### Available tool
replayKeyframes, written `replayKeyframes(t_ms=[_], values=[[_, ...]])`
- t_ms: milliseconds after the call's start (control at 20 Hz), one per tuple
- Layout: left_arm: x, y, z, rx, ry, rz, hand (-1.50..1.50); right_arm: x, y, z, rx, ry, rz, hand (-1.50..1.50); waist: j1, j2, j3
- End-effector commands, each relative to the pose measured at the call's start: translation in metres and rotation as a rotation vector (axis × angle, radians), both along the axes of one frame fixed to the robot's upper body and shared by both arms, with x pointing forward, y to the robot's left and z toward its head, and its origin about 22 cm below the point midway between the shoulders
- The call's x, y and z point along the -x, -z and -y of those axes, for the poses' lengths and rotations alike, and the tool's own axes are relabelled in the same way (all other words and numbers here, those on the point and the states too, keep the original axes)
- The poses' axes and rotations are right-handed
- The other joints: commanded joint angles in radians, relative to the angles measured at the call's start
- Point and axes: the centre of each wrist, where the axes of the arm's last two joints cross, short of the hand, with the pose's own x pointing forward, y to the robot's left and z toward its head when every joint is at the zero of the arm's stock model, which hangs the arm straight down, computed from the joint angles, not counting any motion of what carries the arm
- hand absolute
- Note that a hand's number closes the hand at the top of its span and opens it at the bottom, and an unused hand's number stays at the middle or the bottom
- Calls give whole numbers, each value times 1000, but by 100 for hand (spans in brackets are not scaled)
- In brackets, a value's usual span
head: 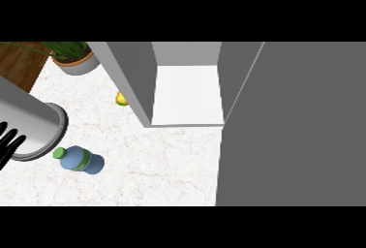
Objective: Pick up the bottled water, place it into the cabinet and close the cabinet
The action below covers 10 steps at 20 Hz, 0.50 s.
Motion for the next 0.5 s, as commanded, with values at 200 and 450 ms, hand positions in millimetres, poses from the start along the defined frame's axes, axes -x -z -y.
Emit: replayKeyframes(t_ms=[200,450], values=[[-10,52,-25,-20,-30,-54,-150,24,-31,4,5,10,55,-150,1,1,-1],[-29,94,-9,-23,-7,-87,-150,25,-11,7,7,20,41,-150,-1,2,-1]])
